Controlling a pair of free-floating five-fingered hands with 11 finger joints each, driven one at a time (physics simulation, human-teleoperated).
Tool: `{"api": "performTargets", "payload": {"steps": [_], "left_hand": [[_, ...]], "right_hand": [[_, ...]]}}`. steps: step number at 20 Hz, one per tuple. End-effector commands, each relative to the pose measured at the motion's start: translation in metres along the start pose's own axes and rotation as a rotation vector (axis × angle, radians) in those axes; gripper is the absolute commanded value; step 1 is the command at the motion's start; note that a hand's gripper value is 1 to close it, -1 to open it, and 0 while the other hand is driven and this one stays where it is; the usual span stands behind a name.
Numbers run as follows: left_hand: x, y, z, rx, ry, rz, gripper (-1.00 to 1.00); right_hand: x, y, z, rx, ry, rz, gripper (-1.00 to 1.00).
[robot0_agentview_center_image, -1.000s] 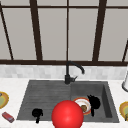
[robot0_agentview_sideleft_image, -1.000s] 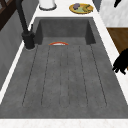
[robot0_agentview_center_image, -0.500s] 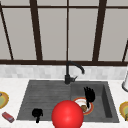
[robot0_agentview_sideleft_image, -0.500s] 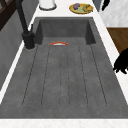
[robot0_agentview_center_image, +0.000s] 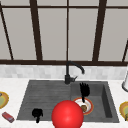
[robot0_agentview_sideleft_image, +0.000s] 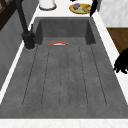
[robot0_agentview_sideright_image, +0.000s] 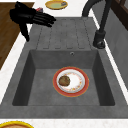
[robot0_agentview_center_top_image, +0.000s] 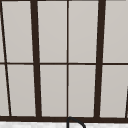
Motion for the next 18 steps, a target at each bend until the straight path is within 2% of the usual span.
{"api": "performTargets", "payload": {"steps": [1,5,11,15,18], "left_hand": [[0.000,0.000,0.000,0.000,0.000,0.000,0.00],[0.000,0.000,0.000,0.000,0.000,0.000,0.00],[0.000,0.000,0.000,0.000,0.000,0.000,0.00],[0.000,0.000,0.000,0.000,0.000,0.000,0.00],[0.000,0.000,0.000,0.000,0.000,0.000,0.00]], "right_hand": [[0.005,-0.004,-0.029,-0.052,0.005,0.018,-1.00],[0.008,-0.008,-0.058,-0.061,0.002,0.003,-1.00],[0.020,-0.005,-0.108,-0.065,-0.004,0.032,-1.00],[0.035,-0.003,-0.141,-0.051,0.000,0.034,-1.00],[0.046,0.002,-0.151,-0.047,0.104,0.051,-1.00]]}}
